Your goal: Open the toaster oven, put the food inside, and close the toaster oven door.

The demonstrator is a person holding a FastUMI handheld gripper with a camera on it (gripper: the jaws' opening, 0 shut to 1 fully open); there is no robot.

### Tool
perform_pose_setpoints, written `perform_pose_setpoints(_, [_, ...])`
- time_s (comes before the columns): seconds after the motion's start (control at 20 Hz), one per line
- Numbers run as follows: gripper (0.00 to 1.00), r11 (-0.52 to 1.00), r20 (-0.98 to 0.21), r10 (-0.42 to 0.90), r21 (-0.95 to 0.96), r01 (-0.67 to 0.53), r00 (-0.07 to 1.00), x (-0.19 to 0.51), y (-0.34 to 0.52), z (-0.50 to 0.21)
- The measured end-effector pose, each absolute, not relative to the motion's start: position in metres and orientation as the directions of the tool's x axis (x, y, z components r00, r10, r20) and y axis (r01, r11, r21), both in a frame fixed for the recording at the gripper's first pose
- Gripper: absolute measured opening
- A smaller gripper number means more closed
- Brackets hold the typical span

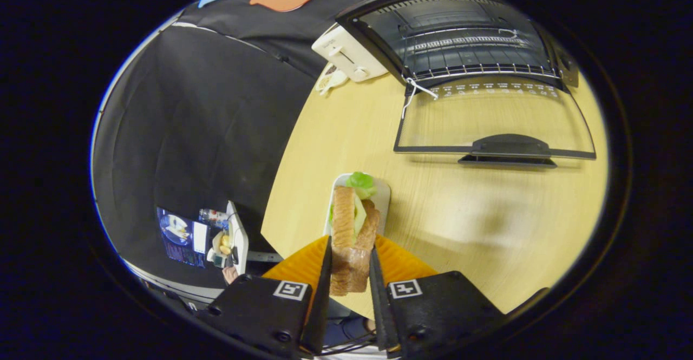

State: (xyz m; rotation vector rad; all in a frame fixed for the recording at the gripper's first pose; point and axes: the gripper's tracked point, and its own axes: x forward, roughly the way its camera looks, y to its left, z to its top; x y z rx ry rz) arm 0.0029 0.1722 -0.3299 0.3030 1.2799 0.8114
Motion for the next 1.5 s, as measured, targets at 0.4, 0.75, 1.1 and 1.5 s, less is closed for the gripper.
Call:
perform_pose_setpoints(0.4, [0.37, 0.624, -0.630, 0.768, 0.696, -0.355, 0.115, -0.002, 0.164, -0.293])
perform_pose_setpoints(0.75, [0.36, 0.549, -0.404, 0.813, 0.773, -0.319, 0.419, 0.060, 0.133, -0.266])
perform_pose_setpoints(1.1, [0.36, 0.365, -0.183, 0.711, 0.921, -0.135, 0.679, 0.133, 0.097, -0.261])
perform_pose_setpoints(1.5, [0.36, 0.223, -0.114, 0.362, 0.974, 0.033, 0.925, 0.256, 0.061, -0.295])
